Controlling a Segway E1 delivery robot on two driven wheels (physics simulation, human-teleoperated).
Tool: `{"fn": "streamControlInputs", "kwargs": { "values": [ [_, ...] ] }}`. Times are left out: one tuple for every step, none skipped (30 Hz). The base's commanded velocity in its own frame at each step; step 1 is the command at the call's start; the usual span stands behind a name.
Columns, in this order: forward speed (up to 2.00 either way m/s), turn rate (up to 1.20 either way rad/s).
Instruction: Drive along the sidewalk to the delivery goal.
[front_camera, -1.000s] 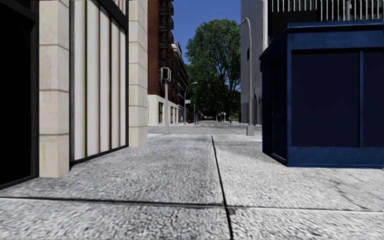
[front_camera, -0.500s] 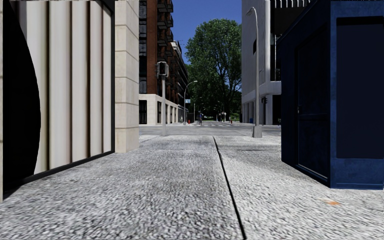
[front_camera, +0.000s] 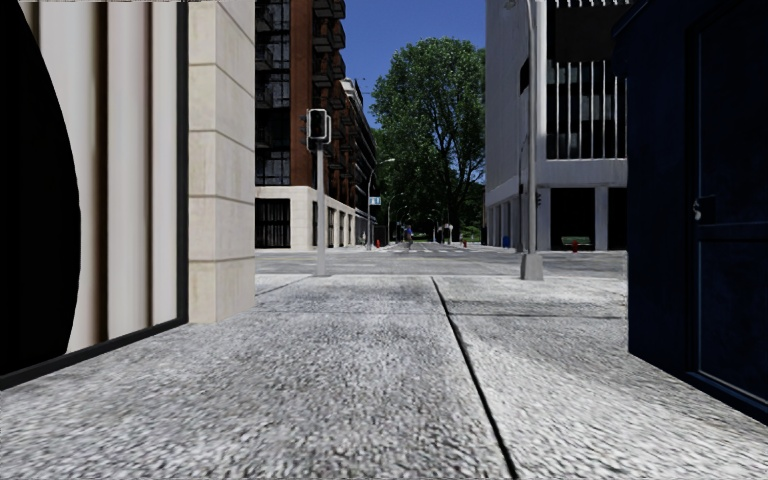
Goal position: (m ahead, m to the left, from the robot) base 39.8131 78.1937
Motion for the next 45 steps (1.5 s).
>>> {"fn": "streamControlInputs", "kwargs": {
  "values": [
    [2.0,0.0],
    [2.0,0.0],
    [2.0,0.0],
    [2.0,0.0],
    [2.0,0.0],
    [2.0,0.0],
    [2.0,0.0],
    [2.0,0.0],
    [2.0,0.0],
    [2.0,0.0],
    [2.0,0.0],
    [2.0,0.0],
    [2.0,0.0],
    [2.0,0.0],
    [2.0,0.0],
    [2.0,0.0],
    [2.0,0.0],
    [2.0,0.0],
    [2.0,0.0],
    [2.0,0.0],
    [2.0,0.0],
    [2.0,0.0],
    [2.0,0.0],
    [2.0,0.0],
    [2.0,0.0],
    [2.0,0.0],
    [2.0,0.0],
    [2.0,0.0],
    [2.0,0.0],
    [2.0,0.0],
    [2.0,0.0],
    [2.0,0.0],
    [2.0,0.0],
    [2.0,0.0],
    [2.0,0.0],
    [2.0,0.0],
    [2.0,0.0],
    [2.0,0.0],
    [2.0,0.0],
    [2.0,0.01],
    [2.0,0.11],
    [2.0,0.16],
    [2.0,0.16],
    [2.0,0.25],
    [2.0,0.34]
  ]
}}
